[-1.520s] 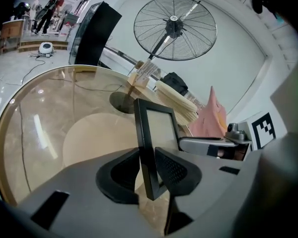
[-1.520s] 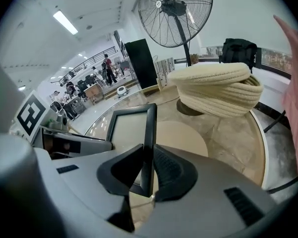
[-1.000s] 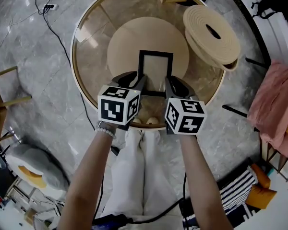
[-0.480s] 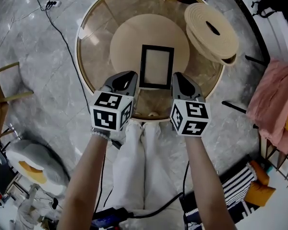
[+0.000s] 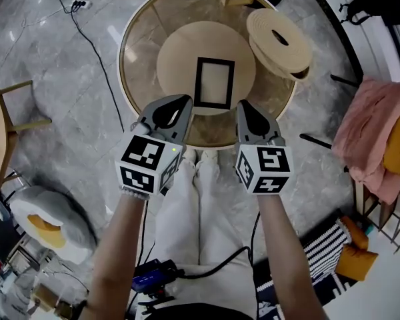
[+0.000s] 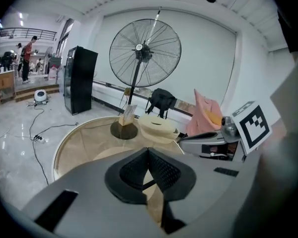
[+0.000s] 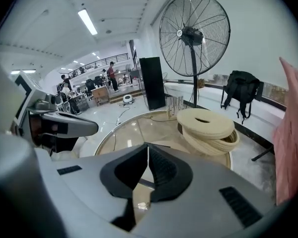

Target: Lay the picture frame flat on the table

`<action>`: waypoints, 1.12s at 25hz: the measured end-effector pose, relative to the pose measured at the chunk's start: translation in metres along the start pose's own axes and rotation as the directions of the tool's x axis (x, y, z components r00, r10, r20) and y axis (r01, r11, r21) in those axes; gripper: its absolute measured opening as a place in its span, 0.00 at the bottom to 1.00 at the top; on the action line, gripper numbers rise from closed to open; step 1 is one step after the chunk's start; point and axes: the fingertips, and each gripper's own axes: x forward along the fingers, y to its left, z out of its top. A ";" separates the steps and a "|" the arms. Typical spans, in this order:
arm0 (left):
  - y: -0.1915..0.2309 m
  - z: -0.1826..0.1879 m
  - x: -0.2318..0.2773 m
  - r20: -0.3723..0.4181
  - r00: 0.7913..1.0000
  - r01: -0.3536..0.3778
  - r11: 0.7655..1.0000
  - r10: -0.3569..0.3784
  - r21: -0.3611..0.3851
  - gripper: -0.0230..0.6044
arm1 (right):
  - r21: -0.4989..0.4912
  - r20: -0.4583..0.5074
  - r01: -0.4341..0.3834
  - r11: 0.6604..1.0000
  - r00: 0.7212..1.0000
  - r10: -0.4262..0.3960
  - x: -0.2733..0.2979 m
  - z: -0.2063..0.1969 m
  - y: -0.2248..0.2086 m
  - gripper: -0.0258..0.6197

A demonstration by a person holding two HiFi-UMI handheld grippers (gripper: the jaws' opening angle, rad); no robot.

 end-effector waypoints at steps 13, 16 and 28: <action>-0.057 0.099 -0.093 0.099 0.994 0.040 0.991 -0.053 0.129 0.06 | -0.050 0.124 -0.011 0.999 0.992 0.017 -0.104 0.091 0.030 0.10; -0.071 0.122 -0.113 0.122 0.990 0.045 0.985 -0.066 0.167 0.06 | -0.091 0.160 -0.018 0.996 0.987 0.033 -0.127 0.112 0.039 0.10; -0.109 0.202 -0.195 0.289 0.954 0.016 0.980 -0.074 0.200 0.06 | -0.168 0.344 -0.018 0.986 0.936 0.075 -0.216 0.194 0.062 0.10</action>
